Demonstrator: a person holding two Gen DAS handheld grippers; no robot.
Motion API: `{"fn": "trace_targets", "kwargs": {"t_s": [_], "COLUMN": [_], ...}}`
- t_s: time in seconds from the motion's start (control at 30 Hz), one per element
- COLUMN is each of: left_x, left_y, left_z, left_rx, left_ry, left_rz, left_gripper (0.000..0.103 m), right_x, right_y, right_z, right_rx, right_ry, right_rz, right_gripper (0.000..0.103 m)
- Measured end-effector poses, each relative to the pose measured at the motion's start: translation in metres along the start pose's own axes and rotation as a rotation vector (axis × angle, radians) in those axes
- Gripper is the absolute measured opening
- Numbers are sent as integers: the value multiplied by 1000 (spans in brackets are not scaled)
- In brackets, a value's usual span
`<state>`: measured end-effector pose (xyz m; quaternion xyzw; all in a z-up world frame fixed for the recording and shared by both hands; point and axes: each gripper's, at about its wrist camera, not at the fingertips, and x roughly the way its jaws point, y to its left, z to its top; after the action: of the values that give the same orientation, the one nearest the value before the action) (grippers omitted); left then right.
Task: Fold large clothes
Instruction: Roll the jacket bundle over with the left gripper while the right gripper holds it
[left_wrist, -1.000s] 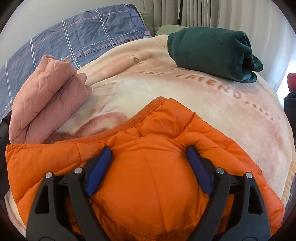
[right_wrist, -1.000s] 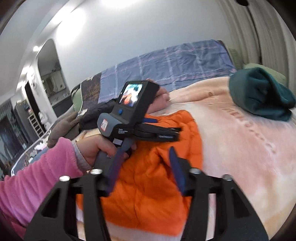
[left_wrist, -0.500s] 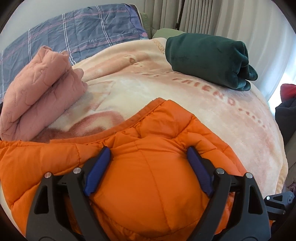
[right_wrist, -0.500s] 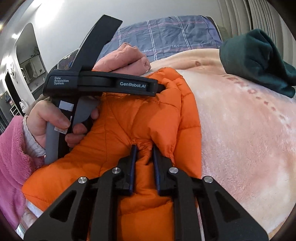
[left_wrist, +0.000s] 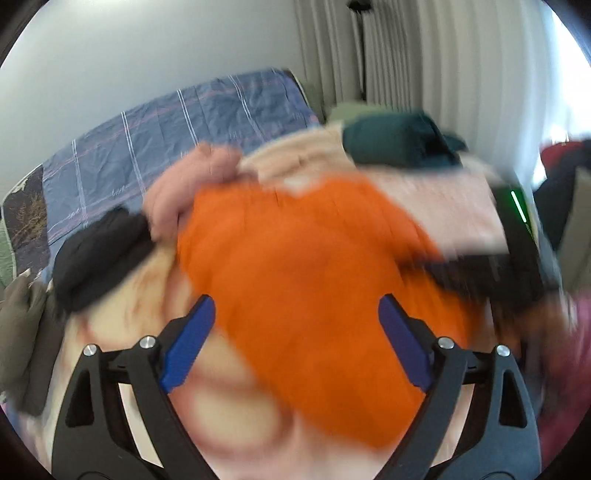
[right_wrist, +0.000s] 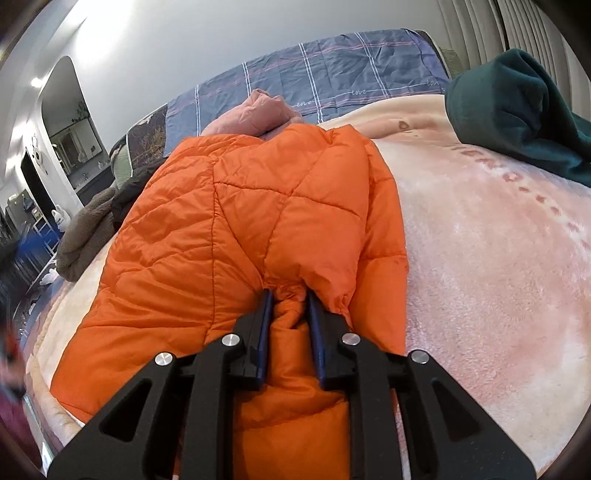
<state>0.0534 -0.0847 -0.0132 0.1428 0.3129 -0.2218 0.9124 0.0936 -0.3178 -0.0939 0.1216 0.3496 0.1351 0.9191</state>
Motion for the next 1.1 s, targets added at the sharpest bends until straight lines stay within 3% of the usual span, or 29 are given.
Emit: {"fn": "trace_targets", "kwargs": {"t_s": [0.13, 0.2, 0.3, 0.43, 0.63, 0.83, 0.97, 1.1], "left_x": [-22, -12, 8, 20, 38, 27, 33, 42], "left_y": [-43, -61, -68, -54, -51, -15, -42, -40], "left_z": [-54, -64, -58, -44, -59, -75, -58, -49], "left_rx": [62, 100, 86, -52, 10, -178, -91, -103], "left_ry": [60, 85, 77, 20, 121, 150, 75, 70], "left_rz": [-63, -6, 73, 86, 241, 183, 193, 224], "left_gripper": [92, 92, 92, 92, 94, 94, 94, 94], "right_x": [0, 0, 0, 0, 0, 1, 0, 0], "right_y": [0, 0, 1, 2, 5, 9, 8, 8], "right_z": [0, 0, -1, -2, -3, -4, -4, -4], "right_rx": [-3, -10, -15, -19, -33, -49, -44, -46], "right_ry": [-6, -9, -11, -13, -21, -24, -23, -23], "right_rz": [2, -3, -9, -15, -34, -40, -42, -45], "right_gripper": [20, 21, 21, 21, 21, 22, 22, 22]}}
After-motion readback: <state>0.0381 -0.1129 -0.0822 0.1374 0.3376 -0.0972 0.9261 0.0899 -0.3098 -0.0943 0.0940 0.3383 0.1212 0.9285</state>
